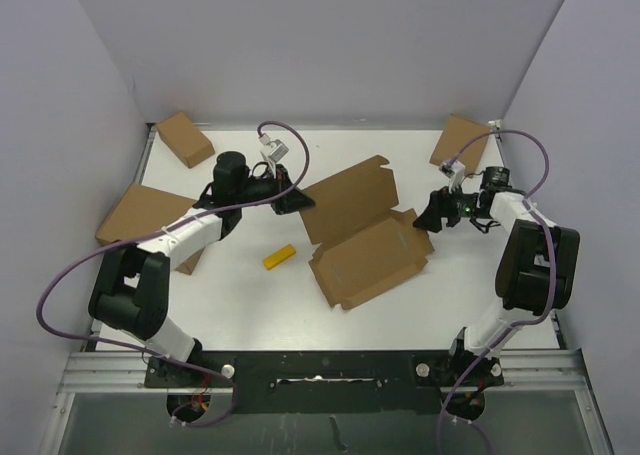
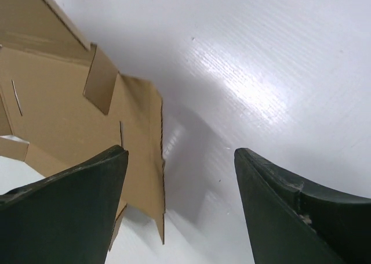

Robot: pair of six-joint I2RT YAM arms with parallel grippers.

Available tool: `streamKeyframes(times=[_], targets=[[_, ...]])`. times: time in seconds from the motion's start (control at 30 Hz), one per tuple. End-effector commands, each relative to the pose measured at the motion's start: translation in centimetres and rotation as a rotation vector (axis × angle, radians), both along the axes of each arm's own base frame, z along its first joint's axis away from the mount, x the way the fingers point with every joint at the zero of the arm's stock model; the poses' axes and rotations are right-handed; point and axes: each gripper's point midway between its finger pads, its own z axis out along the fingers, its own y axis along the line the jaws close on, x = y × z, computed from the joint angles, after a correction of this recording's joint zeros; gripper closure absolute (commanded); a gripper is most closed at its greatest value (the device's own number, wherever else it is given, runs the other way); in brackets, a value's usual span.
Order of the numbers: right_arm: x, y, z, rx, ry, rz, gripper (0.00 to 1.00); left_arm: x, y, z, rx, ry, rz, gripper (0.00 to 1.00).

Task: Fold the paper box

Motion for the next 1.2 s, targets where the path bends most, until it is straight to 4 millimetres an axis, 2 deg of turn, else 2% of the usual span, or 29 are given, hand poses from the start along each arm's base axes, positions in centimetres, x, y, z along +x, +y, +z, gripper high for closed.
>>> streamKeyframes(times=[0.0,0.13,0.27,0.57,0.63,0.8,0.87,0.97,1.1,1.17], targets=[[1.9,1.0,3.7,0.044,-0.113,0.052,0.30,-1.3,0.0,4.0,-0.034,-0.151,-0.056,1.00],[1.2,2.4,4.3,0.070,-0.113,0.131,0.42,-1.6,-0.1,4.3,-0.035,-0.160,-0.069,1.00],[0.9,3.0,4.4,0.080,-0.082,0.169,0.51,-1.7,0.0,4.5,-0.032,-0.167,-0.072,1.00],[0.8,3.3,2.8,0.001,-0.021,0.179,0.56,-1.7,0.1,4.8,-0.032,-0.179,-0.070,1.00],[0.8,3.3,2.7,-0.007,-0.019,0.179,0.60,-1.8,0.1,4.9,-0.030,-0.182,-0.070,1.00],[0.8,3.5,2.9,-0.022,-0.030,0.192,0.91,-1.8,0.2,5.4,-0.028,-0.202,-0.065,1.00],[0.9,3.8,3.4,-0.021,-0.046,0.199,1.00,-1.8,0.3,5.9,-0.024,-0.215,-0.057,1.00],[1.4,4.9,5.1,0.001,-0.099,0.204,1.00,-1.7,0.5,7.8,-0.016,-0.252,-0.041,1.00],[2.8,5.8,8.9,0.051,-0.244,0.163,1.00,-2.5,1.0,11.5,0.014,-0.354,-0.027,1.00],[3.6,6.2,10.5,0.062,-0.349,0.139,1.00,-3.2,0.9,12.5,0.037,-0.392,-0.032,1.00]])
